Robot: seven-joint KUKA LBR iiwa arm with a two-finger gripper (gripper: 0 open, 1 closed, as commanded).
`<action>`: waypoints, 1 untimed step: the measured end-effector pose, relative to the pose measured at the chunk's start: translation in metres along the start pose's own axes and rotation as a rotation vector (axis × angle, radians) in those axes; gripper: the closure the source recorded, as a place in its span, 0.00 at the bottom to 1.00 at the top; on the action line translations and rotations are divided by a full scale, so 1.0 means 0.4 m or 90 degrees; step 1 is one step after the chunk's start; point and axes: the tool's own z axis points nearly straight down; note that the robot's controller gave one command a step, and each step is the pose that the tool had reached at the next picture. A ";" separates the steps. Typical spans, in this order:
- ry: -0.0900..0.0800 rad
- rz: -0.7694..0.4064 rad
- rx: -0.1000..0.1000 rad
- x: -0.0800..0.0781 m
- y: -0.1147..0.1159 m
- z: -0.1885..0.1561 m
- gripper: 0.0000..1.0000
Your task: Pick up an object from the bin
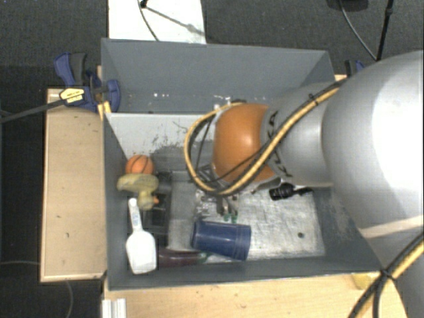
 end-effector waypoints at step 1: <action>0.000 0.000 0.000 0.000 0.000 0.000 1.00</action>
Offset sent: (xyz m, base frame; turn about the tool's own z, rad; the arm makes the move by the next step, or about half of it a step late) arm -0.0020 -0.0145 0.1825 -0.2984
